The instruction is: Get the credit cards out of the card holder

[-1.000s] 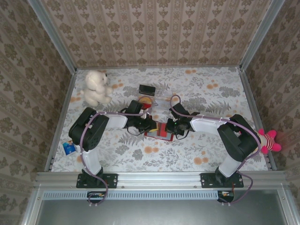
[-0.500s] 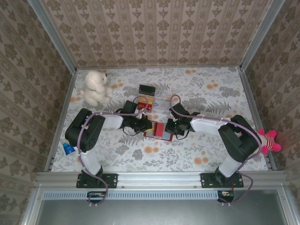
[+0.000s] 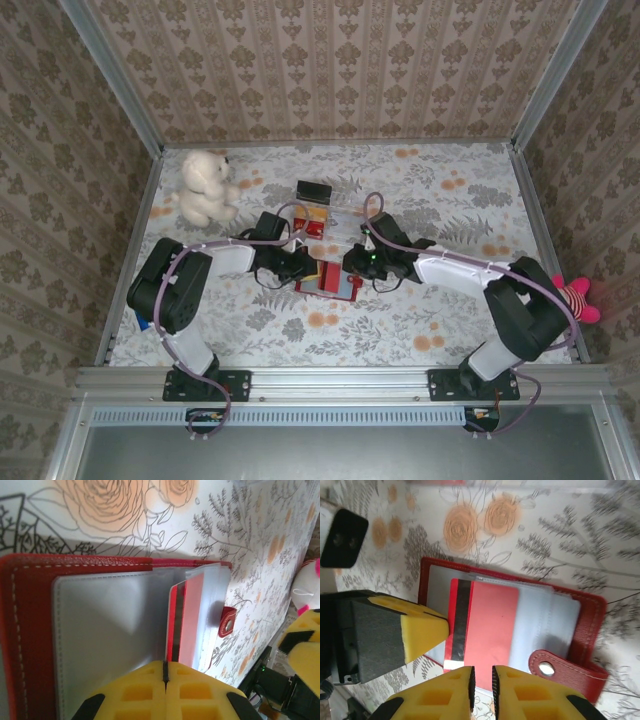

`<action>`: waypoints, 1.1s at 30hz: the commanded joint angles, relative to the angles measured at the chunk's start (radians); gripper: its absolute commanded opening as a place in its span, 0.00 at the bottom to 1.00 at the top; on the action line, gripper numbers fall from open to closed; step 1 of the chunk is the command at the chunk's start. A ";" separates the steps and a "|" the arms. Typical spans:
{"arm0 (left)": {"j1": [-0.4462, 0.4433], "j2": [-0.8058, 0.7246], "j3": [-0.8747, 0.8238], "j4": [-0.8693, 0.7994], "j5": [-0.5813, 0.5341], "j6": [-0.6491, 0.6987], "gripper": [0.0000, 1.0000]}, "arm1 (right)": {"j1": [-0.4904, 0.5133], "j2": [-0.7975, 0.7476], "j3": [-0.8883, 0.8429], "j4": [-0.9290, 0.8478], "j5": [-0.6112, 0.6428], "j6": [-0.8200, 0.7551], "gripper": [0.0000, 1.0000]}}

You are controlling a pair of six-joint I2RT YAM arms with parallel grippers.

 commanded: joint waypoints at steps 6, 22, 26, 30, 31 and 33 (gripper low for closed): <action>0.009 -0.040 0.018 -0.091 -0.040 0.066 0.00 | 0.032 0.173 0.056 -0.009 -0.047 0.042 0.16; 0.042 -0.060 0.000 -0.103 -0.038 0.088 0.00 | 0.031 0.114 0.054 -0.010 -0.011 0.001 0.17; 0.043 -0.062 -0.002 -0.103 -0.044 0.086 0.00 | 0.032 0.067 0.055 0.013 -0.014 -0.040 0.18; 0.042 -0.057 -0.003 -0.098 -0.045 0.081 0.00 | 0.044 0.114 0.098 0.003 -0.072 -0.067 0.18; 0.043 -0.057 -0.004 -0.097 -0.045 0.078 0.00 | 0.050 0.129 0.109 -0.003 -0.077 -0.068 0.18; 0.042 -0.058 -0.007 -0.091 -0.043 0.074 0.00 | 0.061 0.157 0.129 -0.020 -0.080 -0.070 0.18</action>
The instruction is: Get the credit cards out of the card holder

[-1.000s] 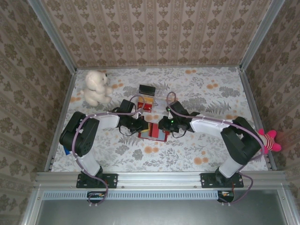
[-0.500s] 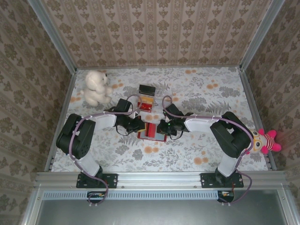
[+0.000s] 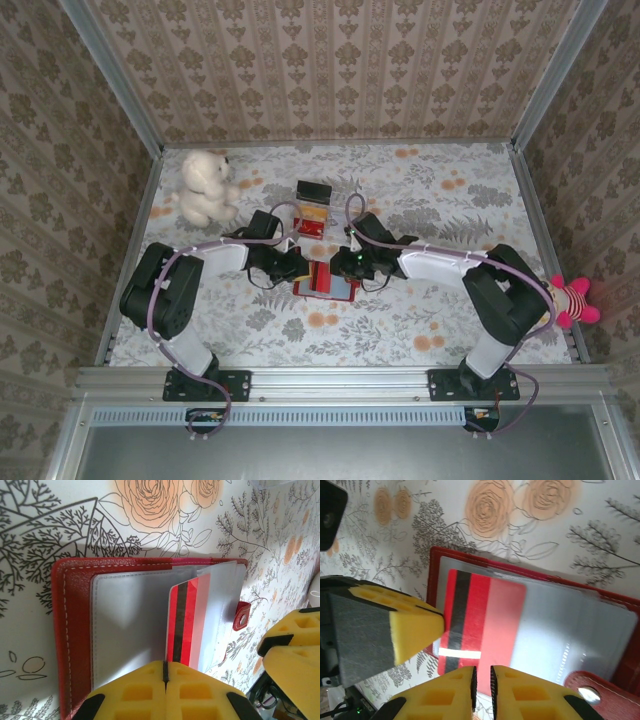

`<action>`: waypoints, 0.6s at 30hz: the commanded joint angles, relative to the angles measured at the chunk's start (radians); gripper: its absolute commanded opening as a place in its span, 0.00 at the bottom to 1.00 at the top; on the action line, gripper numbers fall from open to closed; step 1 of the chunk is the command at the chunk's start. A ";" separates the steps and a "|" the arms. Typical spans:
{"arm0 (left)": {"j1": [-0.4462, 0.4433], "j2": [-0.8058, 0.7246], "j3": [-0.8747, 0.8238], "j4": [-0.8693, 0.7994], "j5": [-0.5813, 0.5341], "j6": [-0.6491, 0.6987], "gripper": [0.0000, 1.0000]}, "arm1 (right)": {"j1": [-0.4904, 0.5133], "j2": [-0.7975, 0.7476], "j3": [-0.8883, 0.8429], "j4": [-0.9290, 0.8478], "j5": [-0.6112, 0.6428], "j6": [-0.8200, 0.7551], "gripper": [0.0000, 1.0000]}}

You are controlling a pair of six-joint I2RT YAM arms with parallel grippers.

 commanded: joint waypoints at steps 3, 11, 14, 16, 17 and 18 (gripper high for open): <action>0.003 -0.011 -0.008 0.012 0.002 -0.001 0.00 | 0.022 0.082 0.068 -0.059 -0.036 -0.033 0.18; 0.003 -0.011 -0.013 0.026 0.009 -0.018 0.00 | 0.024 0.166 0.113 -0.110 -0.033 -0.034 0.18; 0.003 -0.011 -0.018 0.045 0.018 -0.033 0.02 | 0.024 0.189 0.118 -0.112 -0.036 -0.030 0.17; 0.004 -0.008 -0.020 0.058 0.026 -0.044 0.08 | 0.026 0.199 0.121 -0.112 -0.038 -0.028 0.17; 0.004 -0.006 -0.022 0.068 0.033 -0.049 0.11 | 0.025 0.203 0.122 -0.113 -0.037 -0.027 0.17; 0.004 -0.004 -0.025 0.076 0.037 -0.054 0.13 | 0.028 0.207 0.122 -0.115 -0.038 -0.028 0.17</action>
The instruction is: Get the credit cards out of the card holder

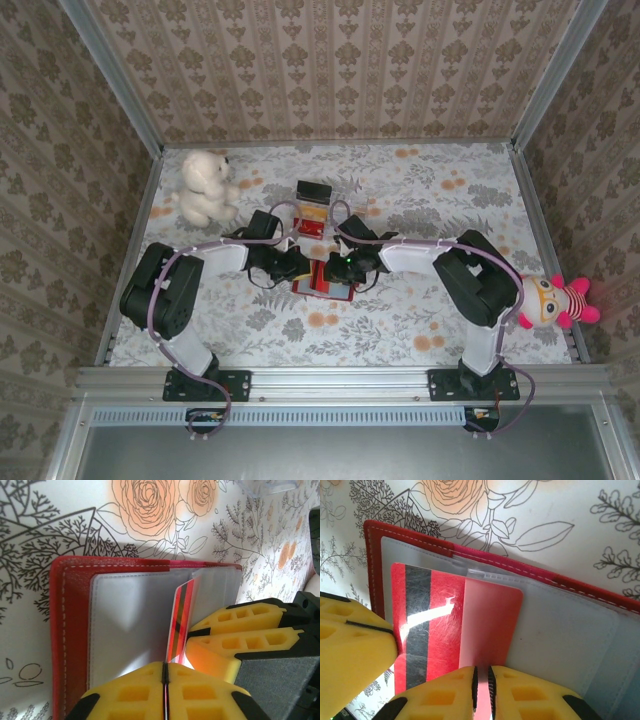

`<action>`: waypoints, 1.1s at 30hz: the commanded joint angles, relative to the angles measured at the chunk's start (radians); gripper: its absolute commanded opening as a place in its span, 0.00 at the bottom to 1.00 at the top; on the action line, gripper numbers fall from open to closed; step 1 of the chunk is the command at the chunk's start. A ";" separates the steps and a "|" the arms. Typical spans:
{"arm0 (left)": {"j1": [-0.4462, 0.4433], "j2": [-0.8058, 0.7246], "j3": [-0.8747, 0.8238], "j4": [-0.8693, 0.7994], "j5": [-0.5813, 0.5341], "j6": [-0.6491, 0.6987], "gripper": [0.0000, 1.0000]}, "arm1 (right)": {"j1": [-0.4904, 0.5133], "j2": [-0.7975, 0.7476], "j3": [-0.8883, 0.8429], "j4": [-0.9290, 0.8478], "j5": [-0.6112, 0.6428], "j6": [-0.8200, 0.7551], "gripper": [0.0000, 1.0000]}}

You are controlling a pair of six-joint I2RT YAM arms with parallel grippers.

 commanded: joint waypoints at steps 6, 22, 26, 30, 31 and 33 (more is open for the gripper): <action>0.003 0.016 -0.032 0.133 0.084 -0.067 0.25 | 0.012 0.047 0.024 -0.062 -0.005 -0.011 0.17; 0.014 -0.063 0.044 -0.134 -0.024 0.079 0.00 | 0.013 -0.062 0.034 -0.162 0.099 -0.027 0.17; 0.013 -0.128 0.085 -0.253 -0.094 0.131 0.00 | 0.012 -0.115 0.031 -0.177 0.130 -0.026 0.18; 0.052 -0.195 0.115 -0.327 -0.136 0.153 0.00 | 0.011 -0.182 0.009 -0.146 0.158 -0.019 0.22; 0.052 -0.210 0.118 -0.331 -0.141 0.151 0.00 | 0.008 -0.196 0.002 -0.136 0.161 -0.017 0.24; 0.054 -0.237 0.123 -0.317 -0.135 0.136 0.00 | -0.003 -0.232 -0.019 -0.094 0.153 -0.012 0.28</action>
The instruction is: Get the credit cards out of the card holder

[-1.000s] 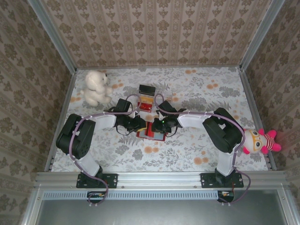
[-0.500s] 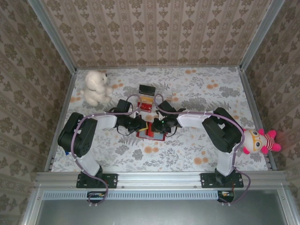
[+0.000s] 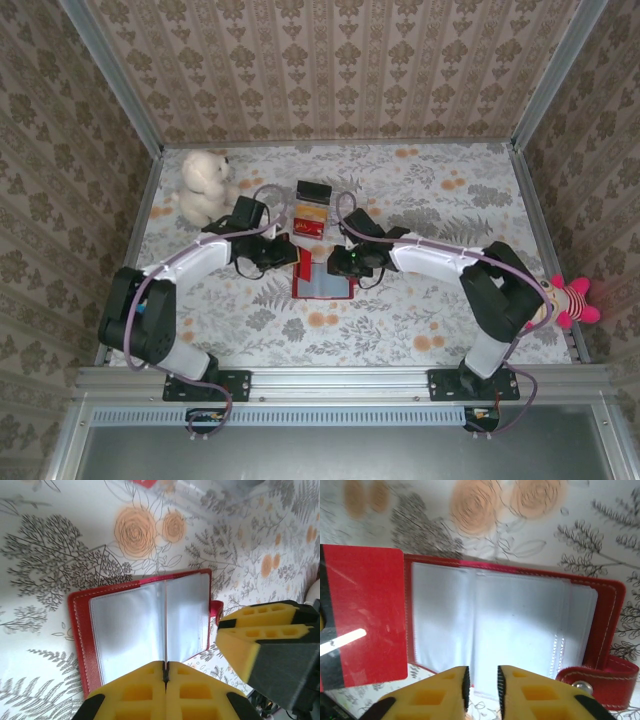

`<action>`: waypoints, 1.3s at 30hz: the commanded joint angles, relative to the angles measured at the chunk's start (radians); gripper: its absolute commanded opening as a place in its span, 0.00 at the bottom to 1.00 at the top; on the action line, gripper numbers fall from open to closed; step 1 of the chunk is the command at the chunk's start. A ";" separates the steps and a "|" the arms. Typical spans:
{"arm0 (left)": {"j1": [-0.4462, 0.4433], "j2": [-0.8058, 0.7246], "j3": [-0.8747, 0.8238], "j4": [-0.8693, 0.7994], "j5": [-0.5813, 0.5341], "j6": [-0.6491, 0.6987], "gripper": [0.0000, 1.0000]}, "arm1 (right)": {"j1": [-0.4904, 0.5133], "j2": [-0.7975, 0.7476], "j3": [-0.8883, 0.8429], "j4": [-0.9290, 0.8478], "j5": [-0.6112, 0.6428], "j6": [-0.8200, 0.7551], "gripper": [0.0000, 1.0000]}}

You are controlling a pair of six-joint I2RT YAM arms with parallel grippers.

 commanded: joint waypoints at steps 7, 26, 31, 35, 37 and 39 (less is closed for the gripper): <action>0.030 -0.098 -0.007 0.213 0.134 -0.166 0.00 | -0.065 -0.125 -0.081 0.277 -0.175 0.063 0.47; 0.067 -0.089 -0.071 0.724 0.280 -0.532 0.00 | -0.123 -0.045 -0.138 0.977 -0.393 0.496 0.56; 0.087 -0.104 -0.092 0.738 0.284 -0.551 0.00 | -0.130 -0.043 -0.171 1.057 -0.375 0.540 0.46; 0.097 -0.101 -0.106 0.757 0.303 -0.569 0.00 | -0.139 -0.046 -0.218 1.134 -0.350 0.587 0.35; 0.097 -0.099 -0.108 0.760 0.314 -0.574 0.00 | -0.140 -0.044 -0.224 1.162 -0.360 0.601 0.30; 0.097 -0.099 -0.110 0.758 0.316 -0.573 0.00 | -0.140 -0.044 -0.215 1.147 -0.372 0.596 0.20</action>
